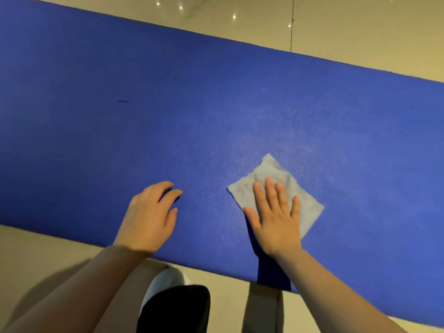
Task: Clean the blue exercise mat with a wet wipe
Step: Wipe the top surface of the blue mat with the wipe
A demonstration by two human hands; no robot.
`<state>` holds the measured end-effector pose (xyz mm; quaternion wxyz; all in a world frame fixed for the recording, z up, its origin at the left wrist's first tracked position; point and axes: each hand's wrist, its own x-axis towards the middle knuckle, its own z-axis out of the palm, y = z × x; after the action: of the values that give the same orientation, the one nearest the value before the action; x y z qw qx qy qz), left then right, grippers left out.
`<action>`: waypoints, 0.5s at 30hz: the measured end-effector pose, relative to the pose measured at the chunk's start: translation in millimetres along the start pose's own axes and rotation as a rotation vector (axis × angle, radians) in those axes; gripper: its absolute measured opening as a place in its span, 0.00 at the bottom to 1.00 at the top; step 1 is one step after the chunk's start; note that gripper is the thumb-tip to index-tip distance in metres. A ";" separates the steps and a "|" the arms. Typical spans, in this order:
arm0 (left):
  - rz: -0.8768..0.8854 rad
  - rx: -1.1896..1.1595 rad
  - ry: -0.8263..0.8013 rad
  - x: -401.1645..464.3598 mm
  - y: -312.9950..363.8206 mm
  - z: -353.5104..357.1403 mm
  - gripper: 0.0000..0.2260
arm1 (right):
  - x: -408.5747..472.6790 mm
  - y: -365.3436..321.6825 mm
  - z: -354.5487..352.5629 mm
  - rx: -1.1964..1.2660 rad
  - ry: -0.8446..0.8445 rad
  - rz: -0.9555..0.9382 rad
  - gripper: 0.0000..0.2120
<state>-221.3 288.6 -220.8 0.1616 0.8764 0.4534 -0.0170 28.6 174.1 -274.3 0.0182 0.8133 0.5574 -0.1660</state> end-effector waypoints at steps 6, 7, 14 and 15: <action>0.045 -0.023 0.009 -10.1 31.3 1.4 0.16 | -56.6 -70.8 20.3 0.033 -0.043 -0.066 0.32; 0.050 -0.034 0.021 -11.0 34.9 1.2 0.16 | -60.7 -81.4 20.0 0.022 -0.069 -0.138 0.31; 0.098 -0.068 0.042 -24.8 47.8 12.1 0.16 | -62.4 -22.7 13.1 -0.287 -0.229 -0.670 0.32; 0.112 -0.069 0.043 -26.5 51.4 13.1 0.17 | -62.6 -4.1 8.7 -0.325 -0.244 -0.716 0.31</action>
<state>-194.2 236.2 -214.8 0.1826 0.8944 0.4075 0.0262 2.4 117.4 -263.7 0.1534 0.5289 0.8179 -0.1669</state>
